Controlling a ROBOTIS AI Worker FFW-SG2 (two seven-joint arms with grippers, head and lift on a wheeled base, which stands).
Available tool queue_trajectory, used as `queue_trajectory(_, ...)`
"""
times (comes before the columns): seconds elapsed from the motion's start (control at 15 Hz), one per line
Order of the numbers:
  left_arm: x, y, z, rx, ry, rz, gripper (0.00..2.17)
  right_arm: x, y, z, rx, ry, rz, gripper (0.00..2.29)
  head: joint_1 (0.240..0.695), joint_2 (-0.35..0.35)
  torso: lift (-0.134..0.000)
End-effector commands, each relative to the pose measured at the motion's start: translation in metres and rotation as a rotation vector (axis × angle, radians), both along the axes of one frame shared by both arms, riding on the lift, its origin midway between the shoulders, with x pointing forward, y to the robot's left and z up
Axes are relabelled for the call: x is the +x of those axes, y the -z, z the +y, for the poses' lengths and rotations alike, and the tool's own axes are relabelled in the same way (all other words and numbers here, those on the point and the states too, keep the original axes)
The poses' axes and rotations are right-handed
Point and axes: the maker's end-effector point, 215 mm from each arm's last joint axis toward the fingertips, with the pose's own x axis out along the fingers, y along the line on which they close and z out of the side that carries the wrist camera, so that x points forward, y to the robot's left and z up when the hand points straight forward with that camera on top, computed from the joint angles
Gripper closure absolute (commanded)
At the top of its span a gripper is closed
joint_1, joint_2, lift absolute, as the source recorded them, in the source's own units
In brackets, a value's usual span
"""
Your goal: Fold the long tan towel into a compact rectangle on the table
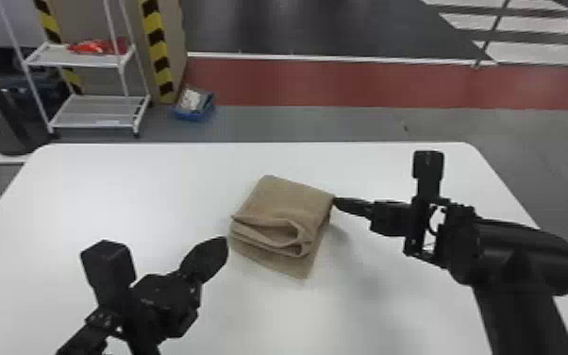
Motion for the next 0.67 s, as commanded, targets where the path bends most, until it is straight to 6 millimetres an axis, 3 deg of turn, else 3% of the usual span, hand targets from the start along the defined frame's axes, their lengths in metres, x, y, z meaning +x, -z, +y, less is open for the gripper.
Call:
queue_trajectory(0.0, 0.022, -0.005, -0.009, -0.018, 0.032, -0.009, 1.96, 0.013, -0.009, -0.019, -0.020, 0.039, -0.015, 2.01, 0.695, -0.058, -0.123)
queue_trajectory(0.13, 0.041, -0.005, -0.031, -0.018, 0.074, -0.009, 1.96, 0.019, -0.018, -0.041, 0.008, 0.082, -0.024, 2.01, 0.695, -0.069, -0.123)
queue_trajectory(0.2, 0.048, -0.004, -0.036, -0.029, 0.083, -0.005, 1.96, 0.015, -0.013, -0.048, 0.012, 0.092, 0.004, 2.01, 0.695, -0.094, -0.123)
queue_trajectory(0.27, 0.048, -0.002, -0.037, -0.034, 0.083, 0.001, 1.96, 0.008, -0.008, -0.044, 0.023, 0.086, 0.017, 2.01, 0.695, -0.111, -0.123)
queue_trajectory(0.4, 0.055, -0.005, -0.027, -0.027, 0.054, -0.017, 1.96, 0.001, -0.041, -0.041, 0.076, 0.073, -0.143, 2.01, 0.695, -0.132, -0.123)
queue_trajectory(0.6, 0.072, -0.020, 0.004, -0.027, -0.034, -0.087, 1.96, -0.018, -0.068, -0.025, 0.104, 0.013, -0.235, 2.01, 0.695, -0.114, -0.123)
